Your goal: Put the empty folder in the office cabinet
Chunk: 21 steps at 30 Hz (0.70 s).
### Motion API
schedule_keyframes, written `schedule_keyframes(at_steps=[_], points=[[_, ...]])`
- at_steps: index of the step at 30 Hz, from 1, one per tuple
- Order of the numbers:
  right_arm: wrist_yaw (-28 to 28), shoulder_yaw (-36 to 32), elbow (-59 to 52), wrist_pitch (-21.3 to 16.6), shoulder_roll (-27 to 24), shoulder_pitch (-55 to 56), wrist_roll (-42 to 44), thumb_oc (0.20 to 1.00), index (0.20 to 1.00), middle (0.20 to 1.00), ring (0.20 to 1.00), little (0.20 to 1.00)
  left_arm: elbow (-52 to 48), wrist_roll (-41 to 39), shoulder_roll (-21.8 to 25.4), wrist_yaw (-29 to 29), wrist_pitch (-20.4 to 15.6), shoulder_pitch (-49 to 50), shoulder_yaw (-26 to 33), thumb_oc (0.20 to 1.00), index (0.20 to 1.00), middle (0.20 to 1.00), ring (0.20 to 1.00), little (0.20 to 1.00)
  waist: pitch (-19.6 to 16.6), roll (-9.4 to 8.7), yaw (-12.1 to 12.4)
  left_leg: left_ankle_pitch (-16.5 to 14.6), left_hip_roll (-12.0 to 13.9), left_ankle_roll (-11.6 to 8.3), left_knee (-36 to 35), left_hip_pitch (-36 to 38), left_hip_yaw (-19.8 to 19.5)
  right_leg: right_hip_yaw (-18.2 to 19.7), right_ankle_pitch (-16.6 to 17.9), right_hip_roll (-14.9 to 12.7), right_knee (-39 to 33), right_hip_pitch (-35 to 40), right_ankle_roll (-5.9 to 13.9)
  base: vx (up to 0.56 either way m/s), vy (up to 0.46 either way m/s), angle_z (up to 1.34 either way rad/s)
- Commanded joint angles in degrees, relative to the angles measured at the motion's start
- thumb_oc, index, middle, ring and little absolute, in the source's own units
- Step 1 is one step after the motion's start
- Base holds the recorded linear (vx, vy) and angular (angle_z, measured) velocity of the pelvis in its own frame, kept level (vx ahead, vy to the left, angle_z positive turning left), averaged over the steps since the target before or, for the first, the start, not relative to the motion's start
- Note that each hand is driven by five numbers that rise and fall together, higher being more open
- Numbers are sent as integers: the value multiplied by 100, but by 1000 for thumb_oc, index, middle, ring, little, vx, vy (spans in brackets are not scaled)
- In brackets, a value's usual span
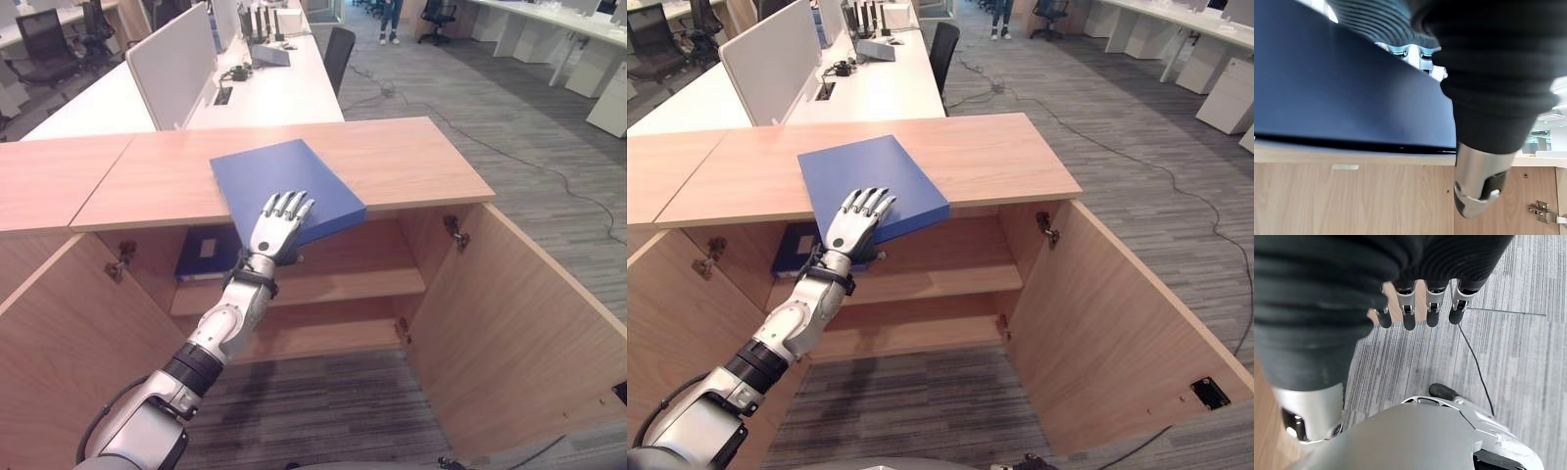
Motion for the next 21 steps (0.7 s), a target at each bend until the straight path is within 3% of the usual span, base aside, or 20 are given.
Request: schedule_keyframes(at_steps=[1,17,18,20,21], points=[[-59,227,321,-57,-21,-237,-153,1000,1000,1000,1000,1000,486,205,-15,159,102,-990,8,1000,1000,1000,1000,1000,103,-164,26,-774,70,-108,18,451,-68,-187,199,-126,35,3,333,0,0,0],[-27,265,332,-87,-44,-155,-206,1000,1000,1000,1000,1000,1158,516,196,440,497,-1300,107,1000,1000,1000,1000,1000,46,-141,-28,-799,67,-110,18,495,-38,-132,187,-115,35,25,333,3,-1,-2],[-25,267,331,-87,-46,-147,-208,1000,1000,1000,1000,1000,1216,532,226,451,528,-1319,113,896,896,896,896,896,42,-135,-32,-802,67,-111,18,500,-36,-128,187,-116,35,25,333,0,0,0],[-26,270,331,-95,-62,-140,-216,1000,1000,1000,1000,1000,1354,577,276,460,579,-1379,92,200,200,200,200,200,42,-134,-38,-803,68,-114,18,505,-27,-123,184,-111,35,25,330,0,0,0],[-19,271,330,-103,-67,-129,-223,1000,1000,1000,1000,1000,1381,593,311,470,588,-1396,98,200,200,200,200,200,39,-131,-39,-805,66,-114,18,509,-21,-126,186,-110,35,26,330,4,-1,-4]])
